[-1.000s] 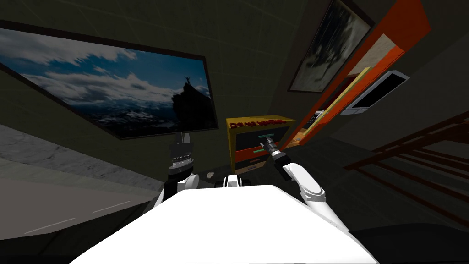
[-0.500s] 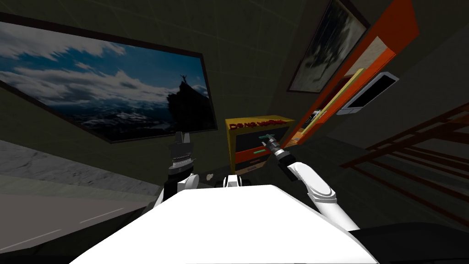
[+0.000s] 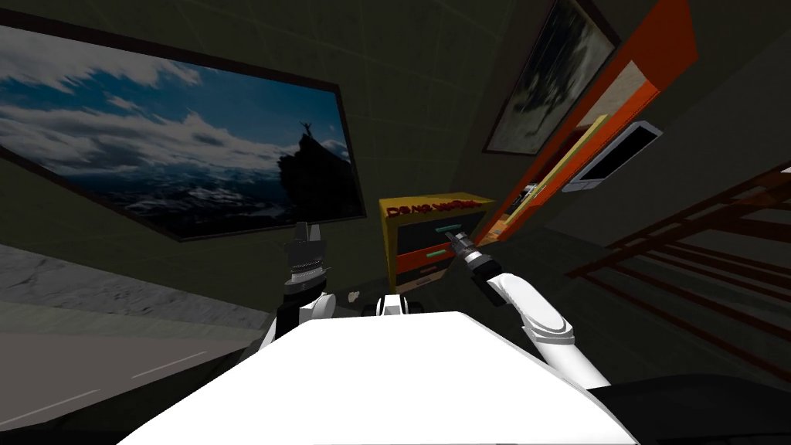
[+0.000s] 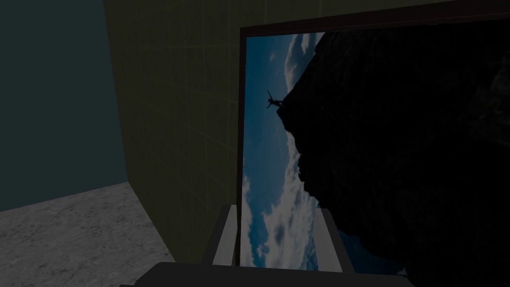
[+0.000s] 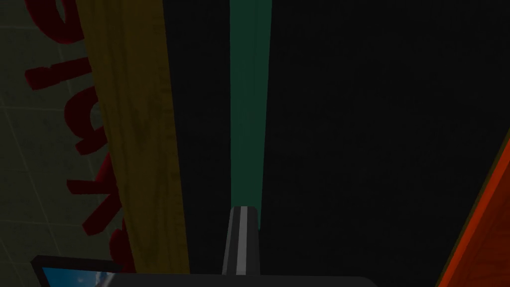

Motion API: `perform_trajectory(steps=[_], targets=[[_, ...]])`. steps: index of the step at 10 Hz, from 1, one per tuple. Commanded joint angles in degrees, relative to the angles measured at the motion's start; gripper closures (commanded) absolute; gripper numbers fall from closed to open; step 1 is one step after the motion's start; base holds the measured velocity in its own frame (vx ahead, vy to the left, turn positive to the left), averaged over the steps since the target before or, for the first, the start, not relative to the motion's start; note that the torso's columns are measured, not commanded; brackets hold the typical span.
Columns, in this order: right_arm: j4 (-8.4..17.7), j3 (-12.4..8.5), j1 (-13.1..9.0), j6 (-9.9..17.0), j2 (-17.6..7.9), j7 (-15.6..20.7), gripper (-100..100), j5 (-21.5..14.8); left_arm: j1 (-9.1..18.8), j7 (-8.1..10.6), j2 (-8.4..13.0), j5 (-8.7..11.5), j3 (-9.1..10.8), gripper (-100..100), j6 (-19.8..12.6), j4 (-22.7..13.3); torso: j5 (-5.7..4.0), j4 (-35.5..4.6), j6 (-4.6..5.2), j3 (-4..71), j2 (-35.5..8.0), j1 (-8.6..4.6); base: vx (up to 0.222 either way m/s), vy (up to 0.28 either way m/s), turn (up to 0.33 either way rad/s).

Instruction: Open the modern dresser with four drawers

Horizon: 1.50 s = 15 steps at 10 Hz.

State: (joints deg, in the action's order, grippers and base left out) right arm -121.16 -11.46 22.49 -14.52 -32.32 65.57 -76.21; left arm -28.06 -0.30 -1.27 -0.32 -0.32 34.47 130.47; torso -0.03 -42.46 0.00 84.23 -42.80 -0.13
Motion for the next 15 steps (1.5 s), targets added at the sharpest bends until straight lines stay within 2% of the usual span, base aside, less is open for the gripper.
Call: perform_trajectory(steps=[1, 2, 3, 5, 8, 9, 10, 11, 12, 13, 14, 15], targets=[[-0.84, -0.12, 0.36, -0.4, -0.2, -0.2, 100, 0.23, 0.0, 0.0, 0.0, 0.0, 0.0, 0, 0.0, 0.0, 0.0, 0.08, 0.0, 0.14, 0.23, 0.05, -0.193, -0.078, -0.044], [-0.66, -0.1, 0.31, -0.33, -0.09, -0.06, 100, 0.19, 0.0, 0.0, 0.0, 0.0, 0.0, 0, 0.0, 0.0, 0.01, 0.15, 0.0, 0.29, 0.44, 0.04, -0.091, -0.041, -0.008], [-0.13, 0.05, 0.27, -0.22, -0.12, -0.04, -100, 0.07, -0.01, 0.0, 0.0, 0.0, 0.0, 0, 0.0, 0.0, 0.04, 0.27, -0.02, 0.53, 0.86, 0.22, 0.061, 0.031, 0.054], [0.26, 0.16, 0.23, -0.13, -0.12, 0.02, -100, -0.03, -0.04, 0.0, -0.01, 0.0, -0.01, 0, 0.01, 0.01, 0.12, 0.38, -0.03, 0.76, 1.17, 0.42, 0.124, 0.068, 0.038], [0.66, 0.2, 0.17, -0.11, -0.12, 0.09, -100, -0.07, -0.04, 0.0, -0.01, 0.0, -0.01, 0, 0.01, 0.01, 0.01, 0.16, 0.0, 0.29, 0.45, 0.06, 0.121, 0.056, 0.03], [0.43, -0.86, 0.33, -0.36, -1.58, -1.1, -100, 0.39, -0.03, 0.0, 0.0, 0.0, 0.0, 0, 0.01, 0.01, -0.02, 0.09, 0.02, 0.14, 0.19, -0.05, 0.111, 0.06, -0.019], [0.83, -0.5, 0.06, -0.44, -0.8, -0.23, -100, 0.36, -0.03, 0.0, -0.01, 0.0, 0.0, 0, 0.01, 0.01, 0.01, 0.12, 0.01, 0.23, 0.39, 0.12, 0.069, 0.037, -0.007], [0.85, -0.6, 0.04, -0.54, -0.88, -0.34, 100, 0.42, -0.03, 0.0, 0.0, 0.0, 0.0, 0, 0.01, 0.01, 0.02, 0.15, 0.0, 0.25, 0.37, 0.09, 0.01, 0.006, 0.002], [3.71, -2.83, -2.83, 1.67, 1.99, -3.19, 100, 3.28, -0.02, 0.0, 0.0, 0.0, 0.0, 0, 0.01, 0.01, 0.0, 0.12, 0.0, 0.21, 0.32, 0.03, -0.154, -0.091, 0.16], [5.45, -2.83, -4.66, 1.67, 2.69, -5.3, 100, 4.13, 0.01, 0.0, 0.0, 0.0, -0.01, 0, 0.0, 0.01, 0.03, -0.15, 0.06, 0.14, 0.09, -0.42, -0.21, -0.139, 0.181], [7.78, -2.83, -6.35, 1.67, 2.69, -6.4, 100, 6.63, 0.01, 0.0, 0.01, 0.0, 0.0, 0, 0.0, 0.0, 0.02, -0.31, 0.39, 0.1, 0.04, -0.7, -0.11, -0.08, 0.005], [8.85, -2.83, -7.66, 1.67, 2.69, -7.44, 100, 8.65, -0.01, 0.0, 0.01, 0.0, 0.01, 0, 0.0, 0.0, 0.11, -0.28, 0.49, 0.24, 0.28, -0.43, -0.032, -0.023, -0.036]])
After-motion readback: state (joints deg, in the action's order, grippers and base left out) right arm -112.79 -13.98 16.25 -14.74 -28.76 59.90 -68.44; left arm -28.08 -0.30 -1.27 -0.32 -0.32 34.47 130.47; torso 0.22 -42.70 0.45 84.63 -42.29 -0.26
